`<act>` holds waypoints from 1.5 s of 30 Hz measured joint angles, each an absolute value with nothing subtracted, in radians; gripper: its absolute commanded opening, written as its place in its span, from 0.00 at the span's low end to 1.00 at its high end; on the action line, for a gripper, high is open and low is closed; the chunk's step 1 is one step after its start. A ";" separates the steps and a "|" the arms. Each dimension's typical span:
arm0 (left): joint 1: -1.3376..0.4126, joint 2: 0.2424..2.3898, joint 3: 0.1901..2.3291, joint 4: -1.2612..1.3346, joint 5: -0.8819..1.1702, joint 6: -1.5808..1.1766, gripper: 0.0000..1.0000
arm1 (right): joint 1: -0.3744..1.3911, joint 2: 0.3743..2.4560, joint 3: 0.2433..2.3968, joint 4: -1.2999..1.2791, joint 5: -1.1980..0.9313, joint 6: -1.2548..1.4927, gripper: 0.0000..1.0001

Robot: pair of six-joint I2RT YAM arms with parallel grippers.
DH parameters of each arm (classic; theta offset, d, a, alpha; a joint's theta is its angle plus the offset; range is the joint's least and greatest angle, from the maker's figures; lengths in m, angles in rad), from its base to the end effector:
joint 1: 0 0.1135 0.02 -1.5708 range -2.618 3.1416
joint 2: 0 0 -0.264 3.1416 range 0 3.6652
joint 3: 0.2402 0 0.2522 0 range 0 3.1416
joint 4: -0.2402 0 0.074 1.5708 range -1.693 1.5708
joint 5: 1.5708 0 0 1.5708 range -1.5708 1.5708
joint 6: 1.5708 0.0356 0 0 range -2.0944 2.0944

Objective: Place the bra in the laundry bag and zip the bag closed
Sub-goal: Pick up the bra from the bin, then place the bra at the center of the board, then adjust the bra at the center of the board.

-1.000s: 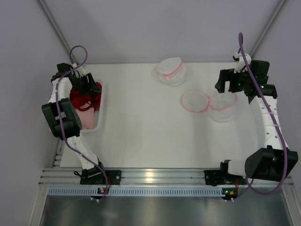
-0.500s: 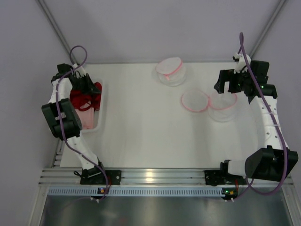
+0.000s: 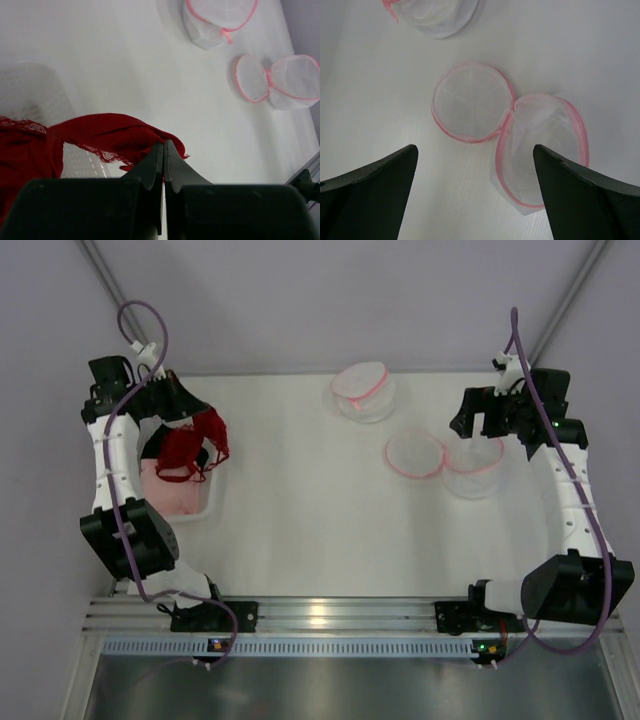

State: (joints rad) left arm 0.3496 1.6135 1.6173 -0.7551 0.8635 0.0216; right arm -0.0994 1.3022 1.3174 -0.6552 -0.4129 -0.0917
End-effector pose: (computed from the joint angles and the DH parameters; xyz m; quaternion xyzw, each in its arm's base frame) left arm 0.3353 0.0934 0.3719 0.0285 0.8491 -0.3105 0.4264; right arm 0.2795 -0.0135 0.3681 -0.0886 0.8750 0.1404 0.4547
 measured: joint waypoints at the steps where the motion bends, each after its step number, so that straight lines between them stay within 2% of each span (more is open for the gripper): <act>1: 0.348 1.600 1.616 -0.756 0.881 0.019 0.00 | -0.097 1.302 1.317 -0.655 -0.418 -0.089 0.99; 9: 0.259 1.459 1.497 -0.748 0.950 0.026 0.00 | -0.068 1.302 1.317 -0.655 -0.458 -0.076 1.00; 18: -0.183 1.443 1.364 -0.746 0.846 0.073 0.00 | -0.030 1.302 1.317 -0.660 -0.488 -0.074 1.00; 26: -0.424 1.604 1.335 -0.625 0.792 0.030 0.00 | -0.028 1.280 1.282 -0.683 -0.501 -0.083 0.99; 27: -0.448 1.629 1.332 -0.601 0.786 0.014 0.02 | -0.028 1.276 1.276 -0.686 -0.501 -0.086 0.99; 28: -0.475 1.657 1.331 -0.575 0.780 -0.005 0.22 | -0.028 1.272 1.270 -0.689 -0.502 -0.088 1.00; 29: -0.502 1.693 1.331 -0.547 0.771 -0.019 0.29 | -0.028 1.271 1.267 -0.696 -0.502 -0.093 0.99; 31: -0.548 1.756 1.334 -0.511 0.757 -0.052 0.40 | -0.028 1.269 1.262 -0.703 -0.502 -0.105 0.99; 34: -0.585 1.810 1.340 -0.493 0.738 -0.079 0.47 | -0.028 1.264 1.250 -0.714 -0.504 -0.135 0.99; 35: -0.584 1.811 1.340 -0.493 0.735 -0.082 0.53 | -0.028 1.261 1.247 -0.721 -0.506 -0.144 0.99; 39: -0.516 1.771 1.364 -0.492 0.740 -0.076 0.61 | -0.028 1.243 1.211 -0.738 -0.537 -0.192 0.97; 45: -0.281 1.604 1.406 -0.653 0.728 0.135 0.63 | 0.020 1.265 1.183 -0.763 -0.571 -0.244 0.92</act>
State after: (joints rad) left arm -0.2813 1.6039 1.4059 -0.6525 0.7280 0.1352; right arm 0.0204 1.2652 1.1828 -0.7628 -0.5709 -0.2443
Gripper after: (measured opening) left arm 0.633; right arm 0.946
